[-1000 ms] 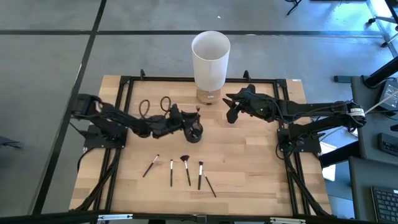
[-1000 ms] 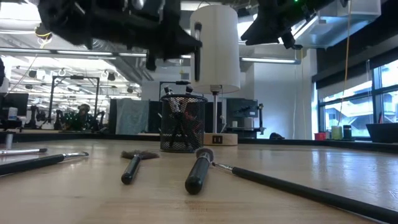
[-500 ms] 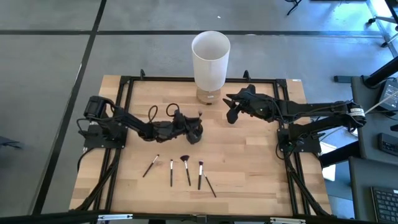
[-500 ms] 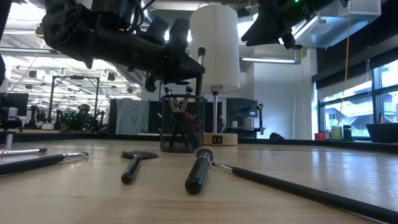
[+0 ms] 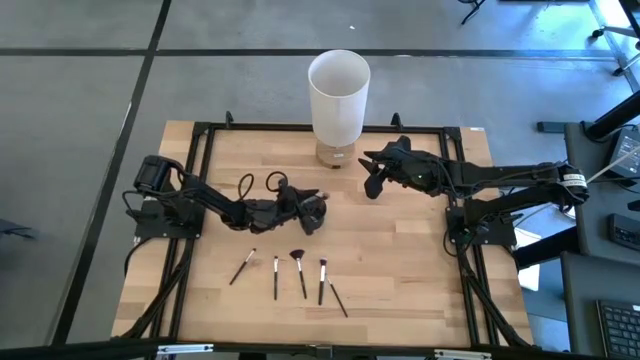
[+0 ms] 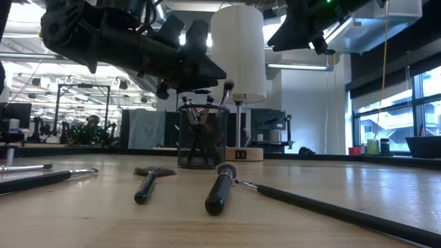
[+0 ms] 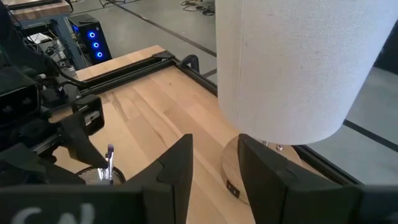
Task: Put items in baskets/containers
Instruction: Put the black foundation brush into the black pen holder, then put the black eyeshadow brush into the black pen holder
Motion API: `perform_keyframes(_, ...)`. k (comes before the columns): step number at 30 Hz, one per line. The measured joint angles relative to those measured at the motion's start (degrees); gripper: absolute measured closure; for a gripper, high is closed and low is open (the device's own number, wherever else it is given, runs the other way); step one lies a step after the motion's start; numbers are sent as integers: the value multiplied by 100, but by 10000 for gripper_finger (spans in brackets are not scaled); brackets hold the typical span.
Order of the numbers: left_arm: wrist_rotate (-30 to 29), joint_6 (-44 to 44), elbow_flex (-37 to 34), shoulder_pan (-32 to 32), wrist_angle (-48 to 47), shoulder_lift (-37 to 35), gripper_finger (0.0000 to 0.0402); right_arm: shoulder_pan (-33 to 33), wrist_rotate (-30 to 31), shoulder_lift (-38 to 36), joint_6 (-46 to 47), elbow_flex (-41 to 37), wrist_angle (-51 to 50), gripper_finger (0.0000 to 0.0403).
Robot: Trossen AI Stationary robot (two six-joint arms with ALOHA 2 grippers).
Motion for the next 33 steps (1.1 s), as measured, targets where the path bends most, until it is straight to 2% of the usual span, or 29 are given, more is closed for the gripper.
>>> perform_keyframes(5, 41, 532, 0, -22, -45, -150, 237, 0, 0, 0, -2, 0, -44, 276)
perform_keyframes(8, 53, 1101, 0, -137, -340, -554, 231, 0, -2, 0, -2, 0, -66, 276)
perform_keyframes(11, 59, 1500, 0, -308, -1254, -1224, 231, 0, -2, 0, -4, 0, -80, 276)
perform_keyframes(14, 276, 1442, 2, -517, -2591, -2002, 233, 1, -2, 1, -4, 0, -103, 276)
perform_keyframes(18, 1043, 235, 2, -789, -4726, -2827, 238, 1, -2, 1, 17, 0, -105, 276)
perform_keyframes(24, 1833, -3014, 1, -1174, -7291, -3202, 245, 0, -11, 0, 426, 0, -103, 276)
perform_keyframes(29, 3186, -4565, 1, -1277, -8655, -3129, 245, 2, -59, 1, 652, 0, -103, 276)
perform_keyframes(33, 3802, -5249, 0, -1499, -9092, -2977, 245, 2, -59, 0, 669, 0, -103, 276)
